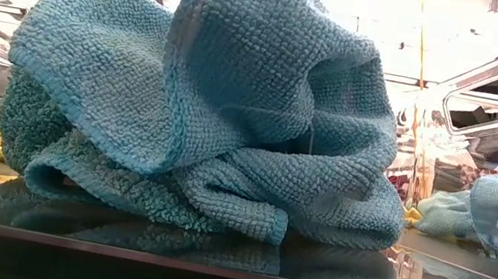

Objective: Sort microfiber towel by color & place in baskets
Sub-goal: Put the yellow microfiber cloth into the top transparent bin

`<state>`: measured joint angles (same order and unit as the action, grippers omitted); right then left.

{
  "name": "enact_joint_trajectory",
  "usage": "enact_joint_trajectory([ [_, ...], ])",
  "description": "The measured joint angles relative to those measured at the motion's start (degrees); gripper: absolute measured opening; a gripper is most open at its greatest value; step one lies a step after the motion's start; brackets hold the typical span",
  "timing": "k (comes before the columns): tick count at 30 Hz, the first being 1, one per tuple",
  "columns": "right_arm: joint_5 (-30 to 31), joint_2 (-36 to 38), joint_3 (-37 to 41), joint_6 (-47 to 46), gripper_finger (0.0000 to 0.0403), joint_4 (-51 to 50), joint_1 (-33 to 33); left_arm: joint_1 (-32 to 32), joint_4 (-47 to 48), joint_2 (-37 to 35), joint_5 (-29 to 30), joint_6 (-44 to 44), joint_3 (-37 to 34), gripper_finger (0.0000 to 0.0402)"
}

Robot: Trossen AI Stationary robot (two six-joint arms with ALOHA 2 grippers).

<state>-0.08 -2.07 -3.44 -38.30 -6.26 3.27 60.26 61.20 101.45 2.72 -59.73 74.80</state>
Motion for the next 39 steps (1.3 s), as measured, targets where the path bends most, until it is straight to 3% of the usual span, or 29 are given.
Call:
enact_joint_trajectory([
  [7, 0.0, 0.0, 0.0, 0.0, 0.0215, 0.0, 0.0, 1.74, -10.17, 0.0, -1.86, -7.88, -9.73, 0.0219],
  [14, 0.0, 0.0, 0.0, -0.01, 0.0215, -0.01, 0.01, 1.64, -16.19, -0.17, -2.6, -13.45, -15.13, 0.0208],
  [17, 0.0, 0.0, 0.0, 0.0, 0.0215, -0.02, 0.0, 1.22, -16.41, -0.2, -1.85, -13.43, -15.34, 0.0155],
  [21, 0.0, 0.0, 0.0, 0.0, 0.0215, -0.02, 0.01, -0.23, -17.82, -0.17, -0.67, -11.76, -15.39, 0.0033],
  [26, 0.0, 0.0, 0.0, 0.0, 0.0215, 0.0, 0.0, -2.89, -18.51, -0.09, 1.29, -10.35, -14.38, 0.0007],
  [31, 0.0, 0.0, 0.0, -0.02, 0.0215, -0.02, 0.0, -5.99, -12.8, -2.61, 6.4, -8.7, -10.18, 0.0004],
  [39, 0.0, 0.0, 0.0, 0.0, 0.0215, -0.01, 0.02, -10.57, 8.71, -9.07, 17.22, -8.45, -0.8, 0.0002],
])
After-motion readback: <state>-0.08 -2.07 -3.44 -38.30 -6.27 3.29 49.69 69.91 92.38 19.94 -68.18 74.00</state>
